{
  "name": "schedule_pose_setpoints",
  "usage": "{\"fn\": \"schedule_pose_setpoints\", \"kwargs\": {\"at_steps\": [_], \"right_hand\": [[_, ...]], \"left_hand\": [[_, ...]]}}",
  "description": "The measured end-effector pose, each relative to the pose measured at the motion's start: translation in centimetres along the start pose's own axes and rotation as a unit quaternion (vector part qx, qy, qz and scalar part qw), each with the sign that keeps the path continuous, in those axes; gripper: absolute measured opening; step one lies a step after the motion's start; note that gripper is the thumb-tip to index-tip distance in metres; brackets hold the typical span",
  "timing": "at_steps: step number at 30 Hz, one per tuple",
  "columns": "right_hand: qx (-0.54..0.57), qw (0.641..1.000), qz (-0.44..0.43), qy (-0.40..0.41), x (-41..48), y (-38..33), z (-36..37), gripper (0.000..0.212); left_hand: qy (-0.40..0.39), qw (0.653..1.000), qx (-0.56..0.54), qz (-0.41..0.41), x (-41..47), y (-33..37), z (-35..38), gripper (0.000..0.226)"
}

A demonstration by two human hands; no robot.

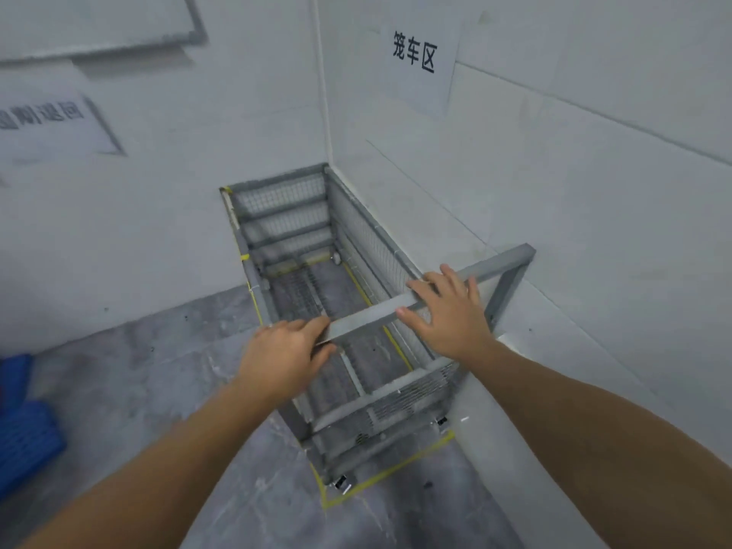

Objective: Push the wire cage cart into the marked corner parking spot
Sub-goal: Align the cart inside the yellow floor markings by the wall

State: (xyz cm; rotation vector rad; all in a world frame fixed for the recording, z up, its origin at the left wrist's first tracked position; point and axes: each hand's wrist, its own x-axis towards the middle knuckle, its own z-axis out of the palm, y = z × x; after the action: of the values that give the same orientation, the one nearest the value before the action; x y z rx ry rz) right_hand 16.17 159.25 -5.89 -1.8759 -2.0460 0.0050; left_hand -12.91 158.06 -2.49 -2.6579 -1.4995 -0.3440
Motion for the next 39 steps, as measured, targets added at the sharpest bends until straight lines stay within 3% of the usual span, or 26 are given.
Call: {"fn": "schedule_pose_setpoints", "kwargs": {"at_steps": [5,11,24,27,34,37,39], "right_hand": [[-0.014,0.995,-0.102,-0.012,1.4,3.2,-1.1,0.061],[-0.059,0.986,-0.15,-0.045,4.6,6.2,-2.4,0.076],[-0.088,0.954,-0.26,0.118,6.1,8.0,0.2,0.07],[-0.089,0.963,-0.244,0.075,6.0,7.8,-0.3,0.073],[-0.119,0.975,-0.165,-0.087,5.6,6.0,-3.0,0.083],[-0.118,0.975,-0.115,-0.151,5.0,5.0,-4.3,0.081],[-0.1,0.979,-0.111,-0.137,4.3,4.5,-4.9,0.071]], "left_hand": [[-0.064,0.995,-0.008,-0.071,1.9,2.4,0.7,0.041],[-0.048,0.99,0.028,-0.133,2.2,3.3,1.0,0.053],[0.03,0.987,0.136,-0.086,3.0,2.7,3.0,0.054],[0.004,0.985,0.131,-0.11,3.1,3.2,2.6,0.058],[-0.155,0.956,0.113,-0.222,3.8,4.6,0.6,0.07],[-0.174,0.944,0.132,-0.247,3.6,5.9,-0.3,0.07],[-0.158,0.946,0.119,-0.256,3.3,6.6,-0.8,0.065]]}}
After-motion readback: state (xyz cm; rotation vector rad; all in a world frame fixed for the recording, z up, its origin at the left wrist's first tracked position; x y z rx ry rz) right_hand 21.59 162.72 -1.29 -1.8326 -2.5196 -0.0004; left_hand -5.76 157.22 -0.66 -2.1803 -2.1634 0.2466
